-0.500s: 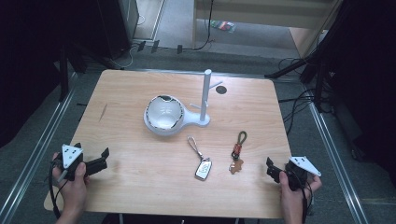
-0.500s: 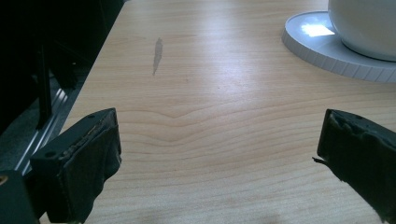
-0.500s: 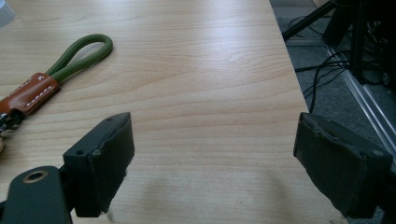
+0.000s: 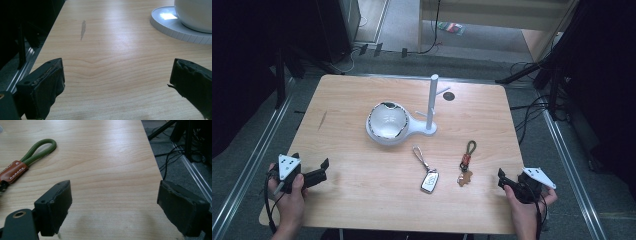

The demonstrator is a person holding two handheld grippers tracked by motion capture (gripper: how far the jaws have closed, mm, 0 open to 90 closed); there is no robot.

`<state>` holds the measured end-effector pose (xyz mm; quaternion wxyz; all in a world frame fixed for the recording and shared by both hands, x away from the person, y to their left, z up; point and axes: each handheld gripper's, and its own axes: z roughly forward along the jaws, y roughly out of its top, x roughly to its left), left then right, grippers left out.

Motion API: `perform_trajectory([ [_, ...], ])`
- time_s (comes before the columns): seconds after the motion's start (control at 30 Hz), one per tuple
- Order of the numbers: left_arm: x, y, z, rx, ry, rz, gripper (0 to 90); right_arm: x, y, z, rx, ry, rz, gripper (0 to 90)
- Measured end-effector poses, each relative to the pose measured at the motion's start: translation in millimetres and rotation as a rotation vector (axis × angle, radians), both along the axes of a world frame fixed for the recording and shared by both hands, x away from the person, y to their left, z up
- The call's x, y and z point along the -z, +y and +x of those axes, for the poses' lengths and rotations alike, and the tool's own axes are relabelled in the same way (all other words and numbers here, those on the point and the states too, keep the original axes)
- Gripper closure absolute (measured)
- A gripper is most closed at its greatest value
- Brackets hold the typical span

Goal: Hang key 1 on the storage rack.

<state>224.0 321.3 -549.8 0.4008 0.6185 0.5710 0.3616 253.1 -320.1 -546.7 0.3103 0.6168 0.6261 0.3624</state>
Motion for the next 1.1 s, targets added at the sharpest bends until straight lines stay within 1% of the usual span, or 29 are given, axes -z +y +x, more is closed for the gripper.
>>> perform_trajectory([
  [0.07, -0.1, 0.2, -0.1, 0.002, 0.002, 0.003, 0.0, 0.1, -0.8, 0.0, 0.003, -0.002, 0.004, 12.7],
  [0.13, 0.2, 0.3, 0.7, -0.001, 0.002, -0.004, 0.0, 0.0, -1.9, 0.1, 0.013, -0.002, 0.018, 13.0],
  [0.2, 0.2, 0.6, 0.8, 0.000, 0.002, -0.005, 0.0, 0.4, -3.1, 1.5, -0.009, 0.018, 0.029, 13.0],
  [0.23, 0.1, 0.9, 0.8, -0.001, 0.005, -0.007, 0.0, 0.4, -3.1, 1.5, -0.009, 0.018, 0.029, 13.0],
  [0.27, 0.2, 1.0, 0.9, -0.001, 0.002, -0.009, 0.0, 0.7, -4.0, 2.4, -0.010, 0.037, 0.027, 13.0],
  [0.3, 0.2, 1.1, 0.9, 0.000, 0.002, -0.009, 0.0, 0.6, -4.7, 2.5, -0.008, 0.046, 0.028, 13.0],
  [0.37, 0.2, 0.9, 0.7, 0.001, 0.002, -0.010, 0.0, -5.4, -6.0, 2.1, 0.006, 0.042, 0.055, 13.6],
  [0.4, 0.1, 0.9, 0.6, 0.003, 0.003, -0.010, 0.0, -5.4, -6.0, 2.1, 0.006, 0.042, 0.055, 13.6],
  [0.43, 0.0, 1.1, -0.1, 0.004, -0.001, -0.008, 0.0, -12.8, -6.6, 1.4, 0.004, 0.033, 0.073, 14.2],
  [0.47, 0.0, 1.1, -0.1, 0.004, -0.001, -0.008, 0.0, -14.8, -6.6, 1.6, 0.004, 0.033, 0.073, 14.6],
  [0.5, 0.1, 1.4, -0.6, 0.003, -0.004, -0.013, 0.0, -17.4, -6.1, 1.7, 0.002, 0.043, 0.076, 14.6],
  [0.53, 0.1, 1.4, -0.6, 0.003, -0.004, -0.013, 0.0, -17.4, -6.1, 1.7, 0.002, 0.043, 0.076, 14.6],
  [0.6, 0.3, 1.6, -1.1, 0.002, -0.007, -0.017, 0.0, -22.4, -4.0, 2.1, -0.020, 0.057, 0.060, 14.6],
  [0.63, 0.2, 1.5, -1.5, 0.000, -0.006, -0.017, 0.0, -24.1, -2.9, 2.3, -0.025, 0.068, 0.047, 14.6],
  [0.67, 0.0, 1.7, -2.1, 0.003, -0.002, -0.016, 0.0, -24.1, -2.9, 2.3, -0.025, 0.068, 0.047, 14.6],
  [0.7, 0.1, 2.0, -2.4, 0.003, -0.006, -0.016, 0.0, -29.0, -0.1, 2.9, -0.037, 0.086, 0.036, 14.4],
  [0.73, 0.1, 2.0, -2.4, 0.003, -0.006, -0.016, 0.0, -29.0, -0.1, 2.9, -0.037, 0.086, 0.036, 14.4],
  [0.77, 0.2, 2.0, -2.3, 0.002, -0.007, -0.018, 0.0, -35.4, 2.6, 3.9, -0.061, 0.109, 0.038, 14.4],
  [0.8, 0.2, 2.1, -1.9, 0.000, -0.005, -0.022, 0.0, -38.1, 4.6, 5.2, -0.072, 0.128, 0.034, 14.4],
  [0.83, 0.2, 2.1, -1.9, 0.000, -0.005, -0.022, 0.0, -38.1, 4.6, 5.2, -0.072, 0.128, 0.034, 14.4],
  [0.87, 0.3, 2.0, -1.2, 0.000, 0.000, -0.022, 0.0, -41.4, 9.5, 7.8, -0.091, 0.179, 0.018, 14.3],
  [0.9, 0.3, 2.0, -1.2, 0.000, 0.000, -0.022, 0.0, -41.4, 9.5, 7.8, -0.091, 0.179, 0.018, 14.3],
  [0.97, 0.2, 2.0, -0.8, 0.000, 0.003, -0.020, 0.0, -42.3, 15.2, 10.1, -0.112, 0.215, 0.004, 14.1],
  [1.0, 0.1, 2.1, -0.6, 0.001, 0.005, -0.022, 0.0, -42.0, 21.1, 12.4, -0.125, 0.255, -0.006, 14.0],
  [1.07, 0.2, 2.2, -0.3, -0.002, 0.004, -0.026, 0.0, -41.1, 25.9, 14.9, -0.138, 0.285, -0.030, 13.8],
  [1.1, 0.2, 2.4, -0.1, -0.003, 0.004, -0.028, 0.0, -41.1, 25.9, 14.9, -0.138, 0.285, -0.030, 13.8],
])
